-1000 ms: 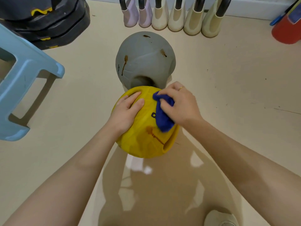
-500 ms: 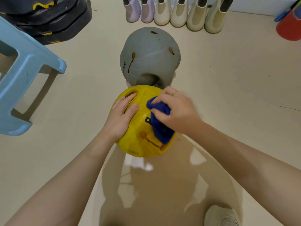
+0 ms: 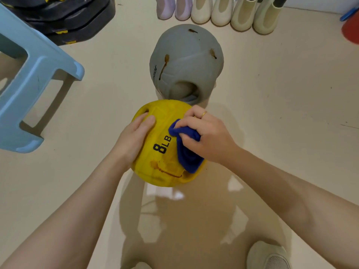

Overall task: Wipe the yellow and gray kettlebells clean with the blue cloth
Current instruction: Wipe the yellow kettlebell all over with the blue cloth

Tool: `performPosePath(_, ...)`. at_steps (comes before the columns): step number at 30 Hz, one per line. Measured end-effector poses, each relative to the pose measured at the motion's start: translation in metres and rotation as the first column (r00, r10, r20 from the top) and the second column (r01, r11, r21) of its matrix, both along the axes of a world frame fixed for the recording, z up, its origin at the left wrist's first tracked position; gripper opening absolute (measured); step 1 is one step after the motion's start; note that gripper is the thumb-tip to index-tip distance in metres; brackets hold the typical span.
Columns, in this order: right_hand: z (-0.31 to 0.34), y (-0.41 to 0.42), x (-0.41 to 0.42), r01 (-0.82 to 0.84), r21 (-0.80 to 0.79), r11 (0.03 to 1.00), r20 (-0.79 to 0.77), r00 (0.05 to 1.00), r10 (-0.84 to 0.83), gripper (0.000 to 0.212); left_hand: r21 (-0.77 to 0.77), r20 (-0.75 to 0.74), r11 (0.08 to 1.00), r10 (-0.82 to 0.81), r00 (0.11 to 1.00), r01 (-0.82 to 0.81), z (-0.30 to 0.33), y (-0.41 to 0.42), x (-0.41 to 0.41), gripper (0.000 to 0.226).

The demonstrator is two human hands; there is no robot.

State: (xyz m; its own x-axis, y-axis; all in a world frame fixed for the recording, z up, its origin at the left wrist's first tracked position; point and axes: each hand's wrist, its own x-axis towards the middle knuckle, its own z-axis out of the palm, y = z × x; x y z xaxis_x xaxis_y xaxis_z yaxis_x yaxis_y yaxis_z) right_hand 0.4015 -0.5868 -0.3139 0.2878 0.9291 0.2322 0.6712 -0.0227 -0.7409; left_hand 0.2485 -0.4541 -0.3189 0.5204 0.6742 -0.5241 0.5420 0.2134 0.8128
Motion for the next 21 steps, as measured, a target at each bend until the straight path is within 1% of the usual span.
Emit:
performPosePath(1, -0.001, 0.003, 0.001, -0.009, -0.002, 1.000, -0.007, 1.000, 0.009, 0.029, -0.023, -0.006, 1.000, 0.000, 1.000, 0.000, 0.002, 0.001, 0.001, 0.066)
performPosePath(3, -0.006, 0.008, 0.010, 0.065, -0.005, 0.998, -0.067, 0.996, -0.066, 0.031, -0.048, -0.005, 0.999, 0.005, 1.000, -0.005, 0.004, 0.002, 0.004, 0.054)
performPosePath(5, -0.012, 0.012, 0.022, 0.217, -0.035, 0.975, -0.104, 0.970, -0.220, 0.029, -0.045, 0.000, 0.999, 0.020, 1.000, -0.020, 0.006, 0.003, 0.010, 0.049)
performPosePath(7, -0.014, 0.017, 0.033, 0.378, -0.116, 0.918, -0.108, 0.914, -0.390, 0.023, -0.031, -0.004, 0.999, 0.012, 1.000, -0.012, 0.009, 0.004, 0.018, 0.049)
performPosePath(8, -0.012, 0.019, 0.036, 0.411, -0.152, 0.899, -0.091, 0.900, -0.427, 0.022, -0.030, -0.011, 1.000, 0.007, 1.000, -0.007, 0.010, 0.003, 0.022, 0.050)
performPosePath(9, -0.008, 0.018, 0.036, 0.401, -0.163, 0.902, -0.064, 0.908, -0.415, 0.022, -0.032, -0.015, 0.999, 0.010, 1.000, -0.010, 0.010, 0.001, 0.025, 0.050)
performPosePath(10, -0.003, 0.016, 0.034, 0.340, -0.149, 0.929, -0.032, 0.937, -0.348, 0.025, -0.037, -0.011, 0.999, 0.025, 1.000, -0.026, 0.009, -0.001, 0.027, 0.050)
performPosePath(12, 0.007, 0.008, 0.026, 0.108, -0.114, 0.988, -0.005, 0.994, -0.109, 0.027, -0.060, 0.005, 0.996, 0.067, 0.998, -0.067, 0.006, -0.004, 0.027, 0.050)
performPosePath(13, 0.008, 0.004, 0.022, 0.003, -0.103, 0.995, -0.007, 1.000, -0.004, 0.026, -0.072, 0.010, 0.995, 0.073, 0.997, -0.072, 0.006, -0.004, 0.024, 0.051)
performPosePath(14, 0.007, 0.001, 0.022, -0.054, -0.102, 0.993, -0.015, 0.999, 0.053, 0.026, -0.085, 0.008, 0.994, 0.072, 0.997, -0.071, 0.006, -0.004, 0.021, 0.052)
performPosePath(15, 0.003, 0.001, 0.024, -0.045, -0.102, 0.994, -0.019, 0.999, 0.043, 0.027, -0.094, 0.000, 0.993, 0.068, 0.998, -0.068, 0.006, -0.003, 0.017, 0.053)
performPosePath(16, 0.000, 0.004, 0.027, 0.032, -0.108, 0.994, -0.010, 0.999, -0.033, 0.027, -0.098, -0.007, 0.993, 0.068, 0.998, -0.068, 0.005, -0.002, 0.013, 0.054)
performPosePath(17, -0.004, 0.006, 0.031, 0.164, -0.115, 0.980, -0.014, 0.986, -0.167, 0.026, -0.098, -0.011, 0.992, 0.073, 0.997, -0.074, 0.005, -0.003, 0.010, 0.054)
performPosePath(18, -0.005, 0.007, 0.034, 0.320, -0.130, 0.939, -0.046, 0.944, -0.328, 0.021, -0.099, -0.004, 0.992, 0.084, 0.996, -0.084, 0.005, -0.003, 0.007, 0.054)
performPosePath(19, -0.006, 0.006, 0.036, 0.451, -0.148, 0.880, -0.129, 0.874, -0.469, 0.014, -0.108, 0.014, 0.990, 0.095, 0.995, -0.093, 0.005, -0.005, 0.004, 0.052)
performPosePath(20, -0.005, 0.003, 0.036, 0.517, -0.182, 0.837, -0.236, 0.803, -0.547, 0.007, -0.127, 0.035, 0.986, 0.109, 0.993, -0.104, 0.005, -0.006, 0.002, 0.050)
performPosePath(21, -0.004, 0.000, 0.034, 0.529, -0.225, 0.818, -0.321, 0.753, -0.575, 0.003, -0.147, 0.054, 0.983, 0.122, 0.991, -0.113, 0.004, -0.006, -0.002, 0.048)
